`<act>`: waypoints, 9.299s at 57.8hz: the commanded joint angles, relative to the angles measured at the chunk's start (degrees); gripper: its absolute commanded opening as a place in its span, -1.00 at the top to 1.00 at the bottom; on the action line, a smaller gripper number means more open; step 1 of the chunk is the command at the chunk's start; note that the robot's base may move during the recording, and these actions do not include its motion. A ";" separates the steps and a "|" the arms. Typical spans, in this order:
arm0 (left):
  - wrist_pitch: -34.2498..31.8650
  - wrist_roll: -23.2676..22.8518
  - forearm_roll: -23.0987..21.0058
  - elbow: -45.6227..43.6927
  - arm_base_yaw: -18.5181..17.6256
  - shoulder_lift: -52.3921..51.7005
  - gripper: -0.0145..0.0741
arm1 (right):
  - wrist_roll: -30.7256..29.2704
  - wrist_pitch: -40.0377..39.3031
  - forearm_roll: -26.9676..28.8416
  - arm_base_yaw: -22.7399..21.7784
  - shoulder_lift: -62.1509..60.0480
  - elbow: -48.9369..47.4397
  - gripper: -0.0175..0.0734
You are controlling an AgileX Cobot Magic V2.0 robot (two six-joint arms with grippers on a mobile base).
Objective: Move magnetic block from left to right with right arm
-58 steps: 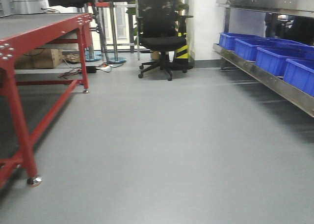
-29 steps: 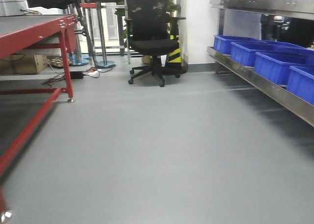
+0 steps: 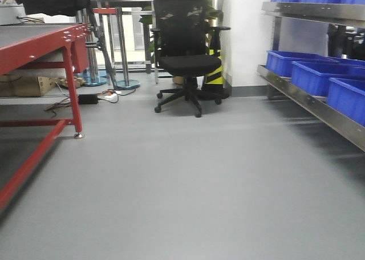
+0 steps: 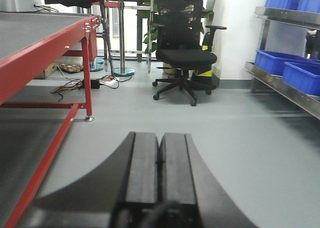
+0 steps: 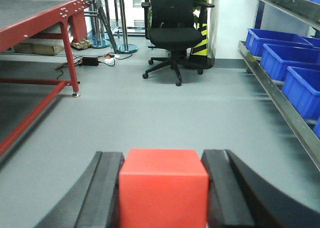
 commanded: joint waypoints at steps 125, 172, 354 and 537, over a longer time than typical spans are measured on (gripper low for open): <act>-4.74 -0.34 -0.27 0.47 0.09 -0.40 0.96 | -0.53 -5.04 -0.62 -0.34 1.19 -1.47 0.17; -4.74 -0.34 -0.27 0.47 0.09 -0.40 0.96 | -0.53 -5.04 -0.62 -0.34 1.19 -1.47 0.17; -4.74 -0.34 -0.27 0.47 0.09 -0.40 0.96 | -19.69 -0.60 15.91 15.35 69.85 -35.39 0.17; -4.74 -0.34 -0.27 0.47 0.09 -0.40 0.96 | -18.21 -34.61 16.40 3.79 13.22 16.84 0.46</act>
